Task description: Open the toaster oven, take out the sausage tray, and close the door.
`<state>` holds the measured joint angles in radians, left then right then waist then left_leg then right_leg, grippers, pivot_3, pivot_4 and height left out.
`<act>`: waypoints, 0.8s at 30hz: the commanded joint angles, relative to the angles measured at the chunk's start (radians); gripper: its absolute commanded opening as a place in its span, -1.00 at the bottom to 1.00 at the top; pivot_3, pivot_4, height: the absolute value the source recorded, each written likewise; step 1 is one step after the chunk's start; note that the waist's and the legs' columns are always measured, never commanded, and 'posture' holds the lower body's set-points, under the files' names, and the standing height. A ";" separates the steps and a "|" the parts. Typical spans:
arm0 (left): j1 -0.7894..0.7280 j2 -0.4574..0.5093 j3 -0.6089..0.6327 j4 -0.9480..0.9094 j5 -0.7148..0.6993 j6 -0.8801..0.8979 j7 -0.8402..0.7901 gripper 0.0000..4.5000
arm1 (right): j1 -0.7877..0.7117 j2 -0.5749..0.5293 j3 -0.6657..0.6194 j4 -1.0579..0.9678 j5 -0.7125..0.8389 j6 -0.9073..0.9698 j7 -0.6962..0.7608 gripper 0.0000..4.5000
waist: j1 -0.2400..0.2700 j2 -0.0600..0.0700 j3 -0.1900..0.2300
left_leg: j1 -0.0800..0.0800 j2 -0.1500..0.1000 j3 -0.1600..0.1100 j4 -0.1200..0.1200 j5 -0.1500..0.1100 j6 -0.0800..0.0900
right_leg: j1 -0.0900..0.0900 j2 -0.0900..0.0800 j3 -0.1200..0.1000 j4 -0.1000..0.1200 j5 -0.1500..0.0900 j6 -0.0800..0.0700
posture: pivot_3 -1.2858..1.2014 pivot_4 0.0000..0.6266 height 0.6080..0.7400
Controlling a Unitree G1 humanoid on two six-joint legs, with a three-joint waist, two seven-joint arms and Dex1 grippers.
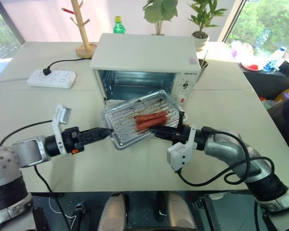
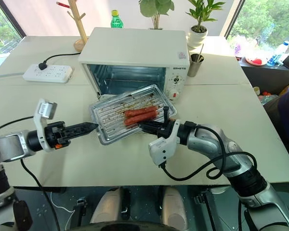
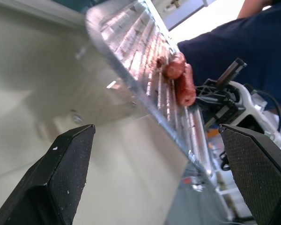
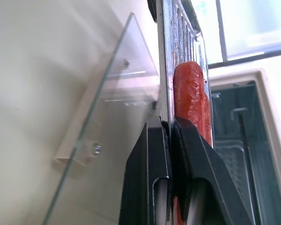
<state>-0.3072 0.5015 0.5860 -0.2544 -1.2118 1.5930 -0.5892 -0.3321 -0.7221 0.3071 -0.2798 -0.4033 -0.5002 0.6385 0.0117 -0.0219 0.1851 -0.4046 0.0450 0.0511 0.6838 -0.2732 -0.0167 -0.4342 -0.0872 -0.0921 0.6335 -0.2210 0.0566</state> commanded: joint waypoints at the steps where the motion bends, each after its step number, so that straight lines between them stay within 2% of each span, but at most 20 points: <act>1: -0.009 -0.044 0.026 0.003 -0.122 0.021 0.122 1.00 | 0.005 -0.010 -0.031 -0.041 0.046 -0.031 0.005 -0.97 | 0.000 0.000 0.000 | 0.000 0.000 0.000 0.000 0.000 0.000 | 0.000 0.000 0.000 0.000 0.000 0.000 | 0.03 -0.52 0.65; 4: -0.010 -0.071 -0.001 0.082 -0.292 -0.033 0.295 1.00 | 0.013 -0.017 -0.025 -0.040 0.056 -0.052 0.018 -0.97 | -0.002 0.000 0.000 | 0.002 0.000 0.000 0.000 0.000 0.000 | 0.002 0.000 0.000 0.000 0.000 0.000 | 0.03 -0.52 0.65; 10: 0.044 -0.019 -0.183 0.141 -0.657 -0.268 0.612 1.00 | 0.028 -0.019 -0.033 -0.042 0.084 -0.077 0.033 -0.97 | 0.000 0.000 0.000 | 0.007 0.002 -0.001 0.000 0.000 0.000 | 0.005 -0.001 0.001 0.000 0.000 0.000 | 0.03 -0.52 0.65; 13: 0.075 -0.004 -0.271 0.116 -0.747 -0.364 0.699 1.00 | 0.027 -0.015 -0.040 -0.043 0.092 -0.077 0.035 -0.97 | 0.001 0.000 0.000 | 0.008 0.002 0.000 0.000 0.000 0.000 | 0.007 -0.002 0.002 0.000 0.000 -0.001 | 0.03 -0.52 0.65; 18: 0.118 -0.020 -0.342 0.057 -0.760 -0.442 0.722 1.00 | 0.005 -0.008 -0.047 -0.025 0.075 -0.082 0.027 -0.97 | 0.001 0.000 0.000 | 0.008 -0.001 0.001 0.000 0.000 0.000 | 0.007 -0.001 0.001 0.000 -0.002 -0.004 | 0.03 -0.52 0.65; 21: 0.138 -0.022 -0.352 0.034 -0.760 -0.472 0.713 0.62 | -0.003 -0.004 -0.051 -0.018 0.073 -0.082 0.026 -1.00 | 0.001 0.000 0.000 | 0.008 -0.001 0.001 0.000 0.000 0.000 | 0.007 -0.001 0.001 0.000 -0.002 -0.004 | 0.03 -0.52 0.65; 24: 0.151 -0.032 -0.358 0.024 -0.760 -0.497 0.714 -0.04 | 0.002 -0.005 -0.054 -0.024 0.077 -0.084 0.026 -1.00 | 0.001 0.000 0.000 | 0.009 -0.001 0.001 -0.001 0.000 0.000 | 0.007 0.000 0.001 0.000 -0.002 -0.004 | 0.03 -0.52 0.65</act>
<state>-0.1576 0.4753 0.2307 -0.1953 -1.9504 1.1142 0.1356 -0.3174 -0.7289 0.2824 -0.2732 -0.3432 -0.5663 0.6773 0.0131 -0.0218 0.1850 -0.3958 0.0441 0.0521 0.6831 -0.2733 -0.0168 -0.4273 -0.0876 -0.0909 0.6334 -0.2230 0.0528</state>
